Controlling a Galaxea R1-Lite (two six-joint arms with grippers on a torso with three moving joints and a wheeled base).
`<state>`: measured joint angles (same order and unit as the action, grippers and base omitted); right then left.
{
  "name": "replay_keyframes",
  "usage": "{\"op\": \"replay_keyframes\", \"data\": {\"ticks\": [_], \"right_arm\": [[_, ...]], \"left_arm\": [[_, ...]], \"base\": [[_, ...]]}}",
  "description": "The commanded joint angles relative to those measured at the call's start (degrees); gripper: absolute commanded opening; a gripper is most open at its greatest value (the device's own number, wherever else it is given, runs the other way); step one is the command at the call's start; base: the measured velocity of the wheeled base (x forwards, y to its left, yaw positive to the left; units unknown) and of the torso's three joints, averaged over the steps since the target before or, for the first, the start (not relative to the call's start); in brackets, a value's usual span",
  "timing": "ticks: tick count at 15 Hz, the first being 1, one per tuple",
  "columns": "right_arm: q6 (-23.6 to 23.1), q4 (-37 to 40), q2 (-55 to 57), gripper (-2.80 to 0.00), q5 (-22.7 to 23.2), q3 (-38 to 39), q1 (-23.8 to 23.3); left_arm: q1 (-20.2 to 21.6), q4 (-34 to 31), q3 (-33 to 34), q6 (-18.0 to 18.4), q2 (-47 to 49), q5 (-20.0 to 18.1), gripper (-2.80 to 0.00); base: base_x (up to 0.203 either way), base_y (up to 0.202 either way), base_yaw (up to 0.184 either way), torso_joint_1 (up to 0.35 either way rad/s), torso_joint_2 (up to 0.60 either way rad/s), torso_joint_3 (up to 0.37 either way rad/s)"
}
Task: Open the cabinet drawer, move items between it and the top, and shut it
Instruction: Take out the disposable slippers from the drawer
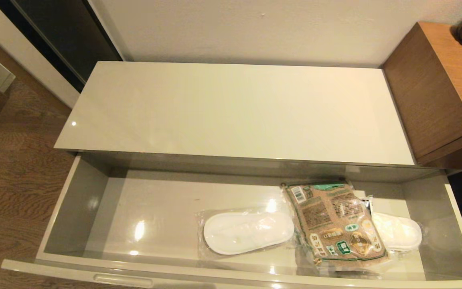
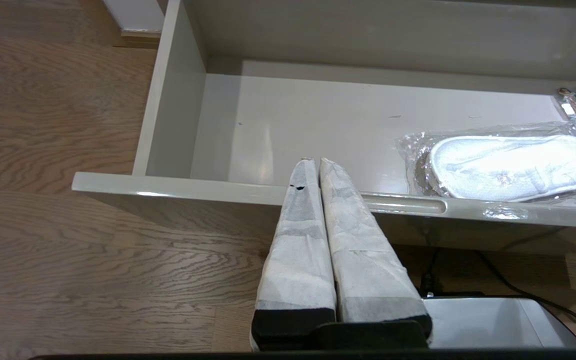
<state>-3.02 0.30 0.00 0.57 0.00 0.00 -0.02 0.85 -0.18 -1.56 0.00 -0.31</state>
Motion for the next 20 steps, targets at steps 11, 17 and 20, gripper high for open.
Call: {"op": "replay_keyframes", "data": {"ticks": [11, 17, 20], "right_arm": [[-0.9, -0.1, 0.1, -2.80, 0.0, 0.1, 0.0], [1.8, 2.5, 0.1, -2.80, -0.2, -4.8, 0.0], [3.5, 21.2, 0.2, -2.80, 1.1, -23.1, 0.0]], "left_arm": [[0.0, 0.0, 0.0, -0.1, 0.1, 0.0, -2.80], [0.0, 0.0, 0.0, 0.0, 0.1, 0.0, -2.80], [0.0, 0.0, 0.0, 0.0, 0.1, 0.0, -2.80]], "base": [[0.000, 0.000, 0.000, 0.000, 0.00, 0.000], [0.000, 0.000, 0.000, 0.000, 0.00, 0.000], [0.000, 0.000, 0.000, 0.000, 0.00, 0.000]]}}
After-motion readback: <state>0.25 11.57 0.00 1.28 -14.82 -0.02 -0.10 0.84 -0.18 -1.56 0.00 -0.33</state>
